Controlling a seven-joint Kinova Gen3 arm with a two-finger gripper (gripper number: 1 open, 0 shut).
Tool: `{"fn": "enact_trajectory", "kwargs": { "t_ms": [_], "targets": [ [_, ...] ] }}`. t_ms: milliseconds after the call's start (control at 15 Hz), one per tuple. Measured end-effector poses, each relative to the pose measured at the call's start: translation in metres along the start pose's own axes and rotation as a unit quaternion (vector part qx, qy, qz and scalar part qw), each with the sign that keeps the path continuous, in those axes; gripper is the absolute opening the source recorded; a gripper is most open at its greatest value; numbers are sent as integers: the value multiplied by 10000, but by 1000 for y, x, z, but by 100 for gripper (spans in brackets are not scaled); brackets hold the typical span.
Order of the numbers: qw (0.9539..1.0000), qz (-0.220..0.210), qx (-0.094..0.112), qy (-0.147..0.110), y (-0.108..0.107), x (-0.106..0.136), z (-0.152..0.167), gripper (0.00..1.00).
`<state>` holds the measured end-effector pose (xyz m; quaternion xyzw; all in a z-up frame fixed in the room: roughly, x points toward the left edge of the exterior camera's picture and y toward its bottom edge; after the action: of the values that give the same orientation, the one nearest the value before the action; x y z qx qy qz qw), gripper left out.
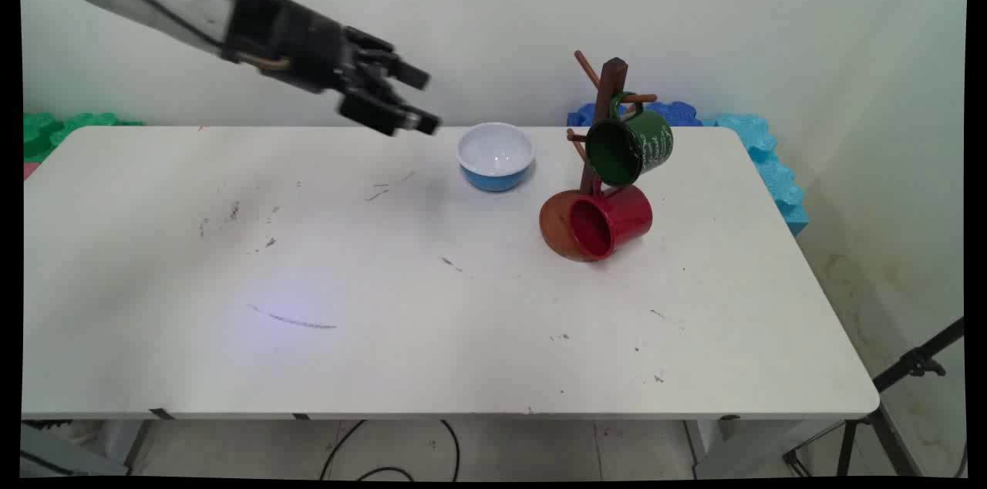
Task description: Pick up the green mug from the rack
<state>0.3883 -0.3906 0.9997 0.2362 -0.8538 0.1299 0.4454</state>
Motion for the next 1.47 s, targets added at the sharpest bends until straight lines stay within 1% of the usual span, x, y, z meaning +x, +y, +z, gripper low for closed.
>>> {"fn": "enact_trajectory", "kwargs": {
  "t_ms": [133, 267, 400, 800, 1133, 1467],
  "targets": [
    [9998, -168, 46, 45, 16, 11, 17, 100],
    [9992, -370, 124, 83, 34, 24, 42, 100],
    [9985, -497, 215, 91, 46, 34, 65, 100],
    [9966, -727, 369, 85, 78, 46, 124, 100],
    [9953, -843, 455, 102, 97, 51, 165, 100],
    [9946, -896, 508, 161, 107, 56, 198, 100]
  ]
}}
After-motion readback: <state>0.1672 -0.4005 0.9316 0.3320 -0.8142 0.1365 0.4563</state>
